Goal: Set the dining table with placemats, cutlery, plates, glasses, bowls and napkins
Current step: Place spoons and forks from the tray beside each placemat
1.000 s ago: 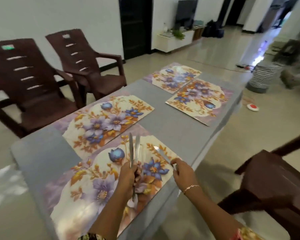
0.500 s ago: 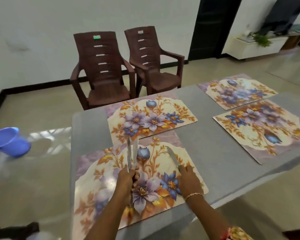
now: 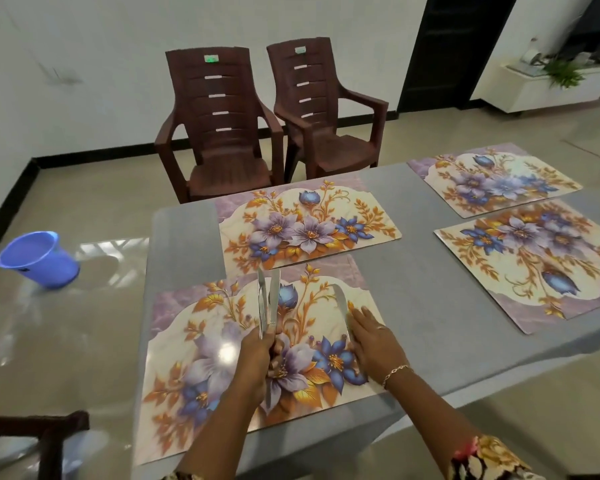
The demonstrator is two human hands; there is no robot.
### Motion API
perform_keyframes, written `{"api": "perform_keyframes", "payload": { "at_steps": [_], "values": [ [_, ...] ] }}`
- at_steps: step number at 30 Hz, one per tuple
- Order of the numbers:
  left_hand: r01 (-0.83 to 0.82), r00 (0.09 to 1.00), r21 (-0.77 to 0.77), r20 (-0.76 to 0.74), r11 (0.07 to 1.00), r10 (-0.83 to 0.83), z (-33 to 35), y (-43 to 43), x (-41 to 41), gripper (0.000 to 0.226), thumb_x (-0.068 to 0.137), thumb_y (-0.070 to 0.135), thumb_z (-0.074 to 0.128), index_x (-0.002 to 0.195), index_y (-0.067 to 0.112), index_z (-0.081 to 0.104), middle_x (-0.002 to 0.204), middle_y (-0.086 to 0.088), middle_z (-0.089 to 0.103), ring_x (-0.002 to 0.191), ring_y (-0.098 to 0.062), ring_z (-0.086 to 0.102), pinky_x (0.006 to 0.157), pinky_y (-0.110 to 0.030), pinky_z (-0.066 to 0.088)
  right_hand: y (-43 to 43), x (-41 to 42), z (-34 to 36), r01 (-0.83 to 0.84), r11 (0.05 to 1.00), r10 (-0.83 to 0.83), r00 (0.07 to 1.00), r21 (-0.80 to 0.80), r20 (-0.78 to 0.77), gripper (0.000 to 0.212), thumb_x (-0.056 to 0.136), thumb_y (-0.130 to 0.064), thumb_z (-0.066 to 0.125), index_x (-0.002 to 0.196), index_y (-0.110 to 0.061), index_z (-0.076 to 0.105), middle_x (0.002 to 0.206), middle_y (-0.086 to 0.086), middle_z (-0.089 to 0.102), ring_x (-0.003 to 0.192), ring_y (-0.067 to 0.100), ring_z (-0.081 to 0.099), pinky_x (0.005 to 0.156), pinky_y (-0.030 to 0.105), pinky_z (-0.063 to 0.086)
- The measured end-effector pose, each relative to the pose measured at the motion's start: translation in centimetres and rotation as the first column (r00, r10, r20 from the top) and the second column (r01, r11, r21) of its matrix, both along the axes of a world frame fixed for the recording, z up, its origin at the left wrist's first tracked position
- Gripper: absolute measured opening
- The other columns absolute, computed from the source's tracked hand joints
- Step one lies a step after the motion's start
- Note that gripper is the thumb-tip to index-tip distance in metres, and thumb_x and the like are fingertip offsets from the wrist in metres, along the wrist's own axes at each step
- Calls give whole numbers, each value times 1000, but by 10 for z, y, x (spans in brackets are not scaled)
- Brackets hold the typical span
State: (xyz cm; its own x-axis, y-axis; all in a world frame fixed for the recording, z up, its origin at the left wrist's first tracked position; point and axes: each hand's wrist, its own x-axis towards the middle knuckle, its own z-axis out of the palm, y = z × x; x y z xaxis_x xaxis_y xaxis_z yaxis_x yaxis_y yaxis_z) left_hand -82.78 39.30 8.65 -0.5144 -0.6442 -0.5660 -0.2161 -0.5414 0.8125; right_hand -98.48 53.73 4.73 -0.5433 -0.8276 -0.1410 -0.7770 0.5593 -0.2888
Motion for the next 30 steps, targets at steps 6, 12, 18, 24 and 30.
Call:
{"api": "perform_keyframes", "payload": {
  "at_steps": [6, 12, 18, 24, 30],
  "values": [
    [33, 999, 75, -26, 997, -31, 9, 16, -9, 20, 86, 6, 55, 67, 7, 57, 43, 1, 49, 26, -6, 40, 27, -10, 30, 14, -15, -15, -227, 968, 239, 964, 109, -116, 41, 82, -33, 50, 115, -14, 66, 120, 3, 64, 107, 20, 64, 86, 29, 49],
    [27, 999, 16, 20, 1000, -27, -2, 30, -23, 25, 102, 13, 32, 86, 5, 50, 46, 1, 44, 31, -6, 30, 32, -11, 22, 24, 0, -14, -199, 974, 210, 972, 105, -107, 47, 70, -39, 68, 111, -17, 68, 117, -1, 66, 101, 15, 67, 83, 27, 51],
    [29, 995, -37, 94, 999, -25, -1, 42, -29, 29, 102, 14, 33, 81, 12, 52, 56, -4, 45, 34, -6, 32, 32, -12, 25, 22, 19, -19, -52, 998, 54, 998, 47, -40, 74, 85, -43, 62, 143, -10, 31, 151, 9, 26, 138, 27, 32, 106, 32, 6],
    [42, 993, -43, 112, 998, -37, 5, 48, -29, 23, 101, 16, 36, 91, 8, 54, 60, -5, 46, 34, -5, 33, 34, -12, 26, 27, 16, -14, 38, 999, -35, 994, -30, 107, 63, 98, -34, 37, 149, -13, 5, 157, 4, 6, 145, 23, 7, 116, 31, 7],
    [69, 998, 126, -8, 990, -68, 26, 76, -50, 19, 98, 9, 42, 96, 4, 60, 61, -4, 60, 46, -14, 56, 45, -22, 46, 46, -17, 19, 495, 810, -274, 795, -315, 542, 21, 92, -20, 48, 99, -10, 64, 95, 6, 67, 87, 17, 60, 75, 21, 44]
  ]
}}
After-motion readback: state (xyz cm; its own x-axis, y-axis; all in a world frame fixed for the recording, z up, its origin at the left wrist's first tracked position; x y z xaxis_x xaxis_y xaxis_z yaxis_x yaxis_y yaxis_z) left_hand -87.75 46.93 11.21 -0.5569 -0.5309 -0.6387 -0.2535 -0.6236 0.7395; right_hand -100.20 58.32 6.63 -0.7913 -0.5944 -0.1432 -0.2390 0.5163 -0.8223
